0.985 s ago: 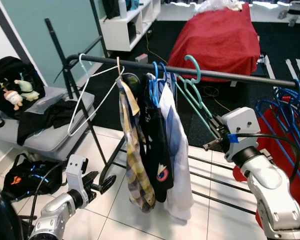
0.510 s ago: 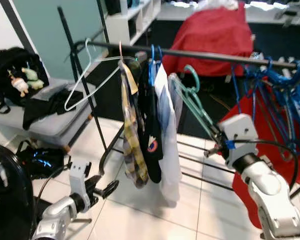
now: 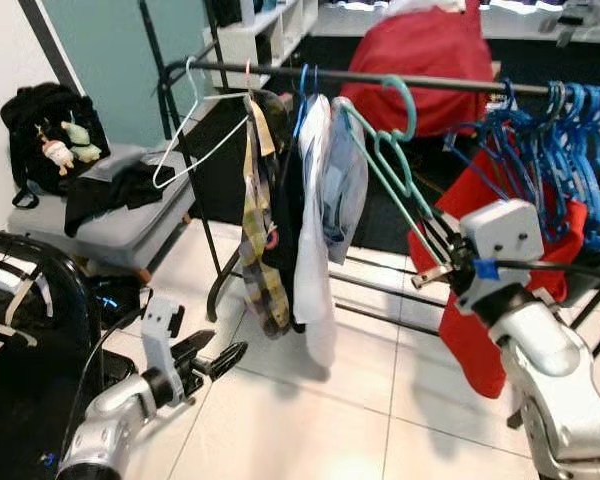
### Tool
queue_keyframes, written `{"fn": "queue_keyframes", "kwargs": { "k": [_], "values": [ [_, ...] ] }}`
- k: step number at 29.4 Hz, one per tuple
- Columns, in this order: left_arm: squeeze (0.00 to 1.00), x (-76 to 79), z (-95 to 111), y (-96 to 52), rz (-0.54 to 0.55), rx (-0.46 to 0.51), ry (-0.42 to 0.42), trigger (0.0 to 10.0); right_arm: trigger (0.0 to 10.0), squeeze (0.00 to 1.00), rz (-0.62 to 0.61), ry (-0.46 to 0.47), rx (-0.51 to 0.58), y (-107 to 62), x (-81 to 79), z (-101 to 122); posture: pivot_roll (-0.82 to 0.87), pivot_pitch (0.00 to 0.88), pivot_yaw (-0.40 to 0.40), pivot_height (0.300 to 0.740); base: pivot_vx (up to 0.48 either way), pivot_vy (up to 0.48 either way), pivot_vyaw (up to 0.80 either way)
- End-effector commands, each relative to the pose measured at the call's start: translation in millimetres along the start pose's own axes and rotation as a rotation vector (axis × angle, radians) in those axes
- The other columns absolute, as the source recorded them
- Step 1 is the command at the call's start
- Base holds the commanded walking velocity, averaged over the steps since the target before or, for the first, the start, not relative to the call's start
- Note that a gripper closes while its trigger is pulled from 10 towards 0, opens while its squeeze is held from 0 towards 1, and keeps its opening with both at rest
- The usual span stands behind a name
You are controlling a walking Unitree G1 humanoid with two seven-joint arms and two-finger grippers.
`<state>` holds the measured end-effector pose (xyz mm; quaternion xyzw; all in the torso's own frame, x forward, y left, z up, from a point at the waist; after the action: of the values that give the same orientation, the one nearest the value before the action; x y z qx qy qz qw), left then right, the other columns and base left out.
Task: Hang hanger
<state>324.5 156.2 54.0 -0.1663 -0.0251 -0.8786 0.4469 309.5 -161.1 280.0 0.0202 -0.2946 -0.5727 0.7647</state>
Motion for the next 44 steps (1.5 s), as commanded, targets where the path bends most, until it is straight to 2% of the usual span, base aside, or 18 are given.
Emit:
{"fn": "queue_keyframes", "kwargs": {
  "k": [1,5,6,10,13,14,15,16,17,19,20,23,27,29,34,36,39,44],
  "values": [
    [0.00,0.4,3.6,-4.4,-0.019,0.009,-0.006,10.0,10.0,0.00,-0.003,0.008,0.054,2.3,1.6,16.4,-0.12,0.103,0.089,0.740,0.000,0.000,0.00],
    [0.00,4.6,12.9,-3.1,-0.047,0.044,-0.013,10.0,10.0,0.00,0.021,0.027,0.123,6.5,1.0,37.3,-0.12,0.103,0.089,0.740,0.000,0.000,0.00],
    [0.00,6.8,21.4,-2.3,-0.064,0.077,-0.021,10.0,10.0,0.00,0.067,0.084,0.172,8.8,-3.6,49.8,-0.12,0.099,0.090,0.740,0.000,0.000,0.00],
    [0.00,7.7,24.5,-2.3,-0.070,0.087,-0.025,10.0,10.0,0.00,0.084,0.106,0.186,9.2,-5.2,54.1,-0.12,0.099,0.090,0.740,0.000,0.000,0.00],
    [0.00,12.6,56.2,-2.3,-0.124,0.197,-0.028,10.0,10.0,0.00,0.179,0.290,0.271,9.2,-9.3,73.3,-0.11,0.092,0.085,0.740,0.000,0.000,0.00],
    [0.00,12.6,56.2,-2.3,-0.124,0.197,-0.028,10.0,10.0,0.00,0.179,0.290,0.271,9.2,-9.3,73.3,-0.11,0.092,0.085,0.740,0.000,0.000,0.00],
    [0.00,14.4,69.2,-3.8,-0.146,0.237,-0.028,10.0,10.0,0.00,0.215,0.360,0.293,7.8,-10.1,77.5,-0.11,0.091,0.083,0.740,0.000,0.000,0.00],
    [0.00,18.5,94.3,-8.3,-0.193,0.308,-0.024,10.0,10.0,0.00,0.267,0.455,0.321,4.7,-10.1,81.6,-0.10,0.091,0.078,0.740,0.000,0.000,0.00],
    [0.00,18.5,94.3,-8.3,-0.193,0.308,-0.024,10.0,10.0,0.00,0.267,0.455,0.321,4.7,-10.1,81.6,-0.10,0.091,0.078,0.740,0.000,0.000,0.00],
    [0.00,28.2,132.4,-17.4,-0.276,0.408,-0.008,10.0,10.0,0.00,0.343,0.541,0.361,-1.2,-10.7,87.1,-0.09,0.089,0.072,0.740,0.000,0.000,0.00],
    [0.00,28.2,132.4,-17.4,-0.276,0.408,-0.008,10.0,10.0,0.00,0.343,0.541,0.361,-1.2,-10.7,87.1,-0.09,0.089,0.072,0.740,0.000,0.000,0.00],
    [0.00,35.5,159.5,-24.1,-0.333,0.473,0.007,10.0,10.0,0.00,0.406,0.590,0.380,-5.9,-12.3,90.0,-0.09,0.088,0.072,0.740,0.000,0.000,0.00],
    [0.00,39.8,178.2,-27.4,-0.362,0.529,0.013,10.0,10.0,0.00,0.443,0.621,0.391,-8.2,-13.4,91.7,-0.08,0.090,0.063,0.740,0.000,0.000,0.00],
    [0.00,47.8,198.3,-31.9,-0.412,0.588,0.009,10.0,10.0,0.00,0.516,0.653,0.404,-12.9,-17.6,95.2,-0.08,0.090,0.063,0.740,0.000,0.000,0.00],
    [0.00,55.3,205.4,-35.1,-0.462,0.605,-0.013,10.0,10.0,0.00,0.588,0.699,0.423,-19.3,-21.0,100.0,-0.08,0.088,0.064,0.740,0.000,0.000,0.00],
    [0.00,63.2,206.8,-38.5,-0.526,0.610,-0.048,10.0,10.0,0.00,0.686,0.729,0.441,-31.9,-27.7,106.0,-0.09,0.084,0.067,0.740,0.000,0.000,0.00],
    [0.00,63.2,206.8,-38.5,-0.526,0.610,-0.048,10.0,10.0,0.00,0.686,0.729,0.441,-31.9,-27.7,106.0,-0.09,0.084,0.067,0.740,0.000,0.000,0.00],
    [0.00,71.5,210.3,-43.5,-0.602,0.615,-0.083,10.0,10.0,0.00,0.745,0.743,0.441,-37.8,-34.8,109.9,-0.09,0.075,0.069,0.740,0.000,0.000,0.00]
  ]
}}
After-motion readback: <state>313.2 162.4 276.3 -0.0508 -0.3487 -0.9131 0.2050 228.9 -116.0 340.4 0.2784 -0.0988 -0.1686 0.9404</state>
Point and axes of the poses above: a point about 5 cm out from each wrist's last joint towards the gripper, its own y axis pointing out of the wrist towards the gripper, its own z axis along the axis of the wrist's last joint, x = y × z, the point moved 5 cm from there along y, pointing out of the wrist towards the gripper
